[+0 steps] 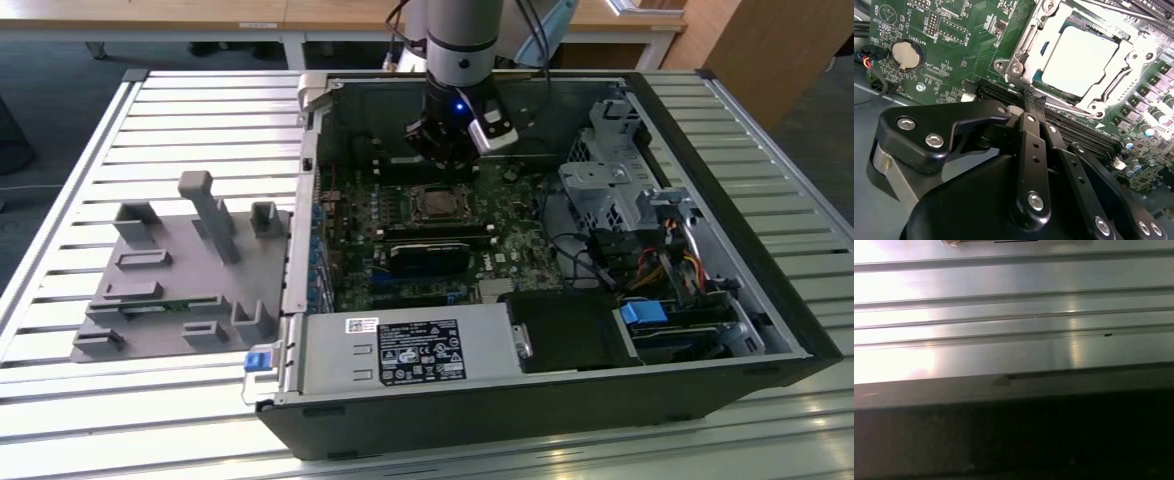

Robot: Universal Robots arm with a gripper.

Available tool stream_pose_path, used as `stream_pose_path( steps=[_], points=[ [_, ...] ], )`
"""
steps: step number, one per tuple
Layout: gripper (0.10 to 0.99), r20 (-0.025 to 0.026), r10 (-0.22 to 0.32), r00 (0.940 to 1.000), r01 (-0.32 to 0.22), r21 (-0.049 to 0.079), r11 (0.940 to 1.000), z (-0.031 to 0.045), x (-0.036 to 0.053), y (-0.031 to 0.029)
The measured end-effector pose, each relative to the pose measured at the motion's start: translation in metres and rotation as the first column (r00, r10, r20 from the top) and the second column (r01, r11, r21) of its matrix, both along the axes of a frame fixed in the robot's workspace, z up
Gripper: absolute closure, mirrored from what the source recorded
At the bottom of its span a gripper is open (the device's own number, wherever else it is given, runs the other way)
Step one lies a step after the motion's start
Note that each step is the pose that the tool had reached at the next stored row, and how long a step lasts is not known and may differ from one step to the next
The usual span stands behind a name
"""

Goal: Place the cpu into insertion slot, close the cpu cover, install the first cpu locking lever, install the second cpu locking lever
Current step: 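Install the first cpu locking lever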

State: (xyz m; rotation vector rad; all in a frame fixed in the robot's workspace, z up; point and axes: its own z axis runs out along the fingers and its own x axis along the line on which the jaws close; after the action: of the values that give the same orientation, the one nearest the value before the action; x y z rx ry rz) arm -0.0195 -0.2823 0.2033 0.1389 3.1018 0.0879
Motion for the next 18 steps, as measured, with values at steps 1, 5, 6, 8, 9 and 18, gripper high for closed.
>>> stream_pose_path(
  steps=[1,5,6,8,9,18],
  points=[
    [0.980,0.0000,0.000,1.0000,0.000,-0.002,1.0000,-0.0006,0.0000,0.0001],
    [0.980,-0.0001,0.000,1.0000,0.000,-0.012,0.9999,-0.0020,0.0001,0.0001],
    [0.980,0.0000,0.000,1.0000,0.000,-0.014,0.9999,-0.0021,0.0001,0.0001],
    [0.980,0.0001,0.000,1.0000,0.000,-0.017,0.9999,-0.0022,0.0001,0.0001],
    [0.980,0.0000,0.000,1.0000,0.000,-0.019,0.9998,-0.0024,0.0000,0.0002],
    [0.980,-0.0003,0.000,1.0000,0.000,-0.025,0.9997,-0.0076,0.0000,0.0008]
  ],
)
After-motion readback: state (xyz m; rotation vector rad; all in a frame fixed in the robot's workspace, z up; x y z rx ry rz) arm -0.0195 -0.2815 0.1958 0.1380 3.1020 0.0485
